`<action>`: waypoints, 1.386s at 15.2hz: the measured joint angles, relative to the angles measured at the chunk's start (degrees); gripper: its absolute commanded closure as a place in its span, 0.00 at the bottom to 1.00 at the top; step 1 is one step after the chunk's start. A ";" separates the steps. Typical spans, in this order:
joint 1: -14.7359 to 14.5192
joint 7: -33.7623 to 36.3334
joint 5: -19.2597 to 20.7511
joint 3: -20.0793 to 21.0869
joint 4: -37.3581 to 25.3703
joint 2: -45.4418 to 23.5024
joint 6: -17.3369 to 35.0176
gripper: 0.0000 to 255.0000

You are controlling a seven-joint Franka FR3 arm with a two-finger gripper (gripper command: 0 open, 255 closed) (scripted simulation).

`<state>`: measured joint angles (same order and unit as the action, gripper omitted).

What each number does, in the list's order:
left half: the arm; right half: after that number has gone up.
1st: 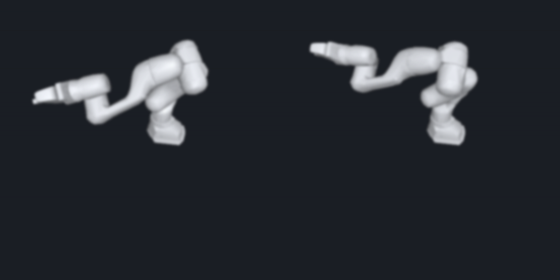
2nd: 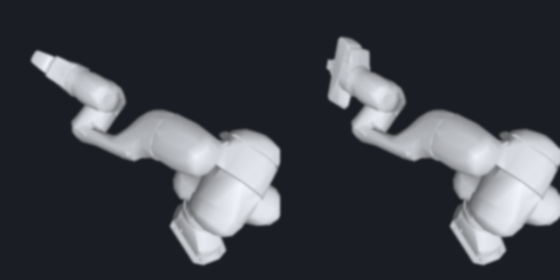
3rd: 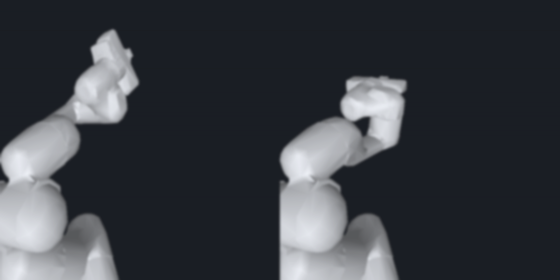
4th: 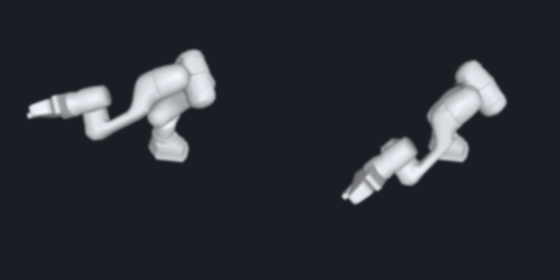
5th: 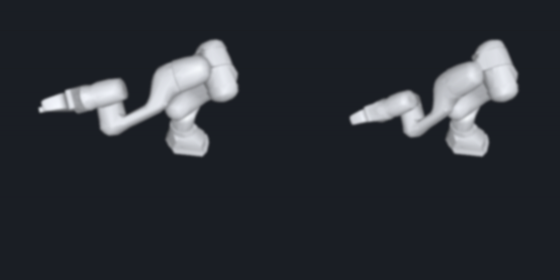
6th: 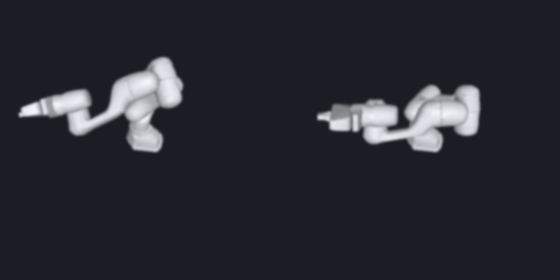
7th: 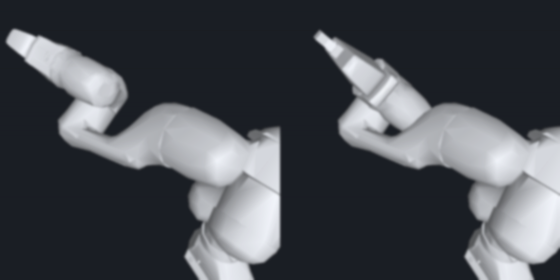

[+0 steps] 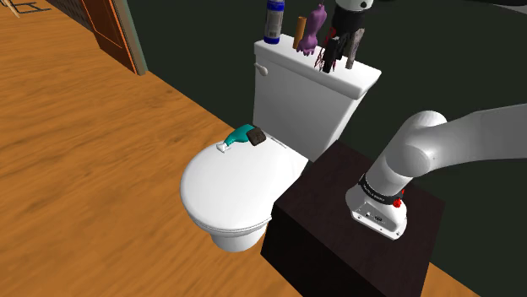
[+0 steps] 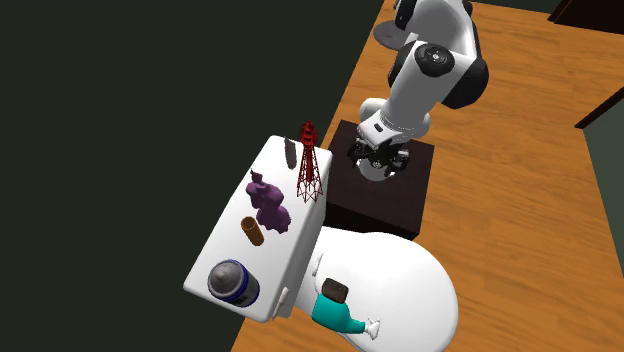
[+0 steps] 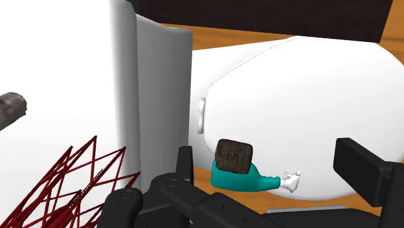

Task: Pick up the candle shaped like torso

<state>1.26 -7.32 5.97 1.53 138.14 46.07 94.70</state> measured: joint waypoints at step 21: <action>6.20 -5.94 -0.38 -11.86 -40.29 -31.81 -1.83 0.00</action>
<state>7.46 -13.26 5.59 -10.33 97.85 14.26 92.87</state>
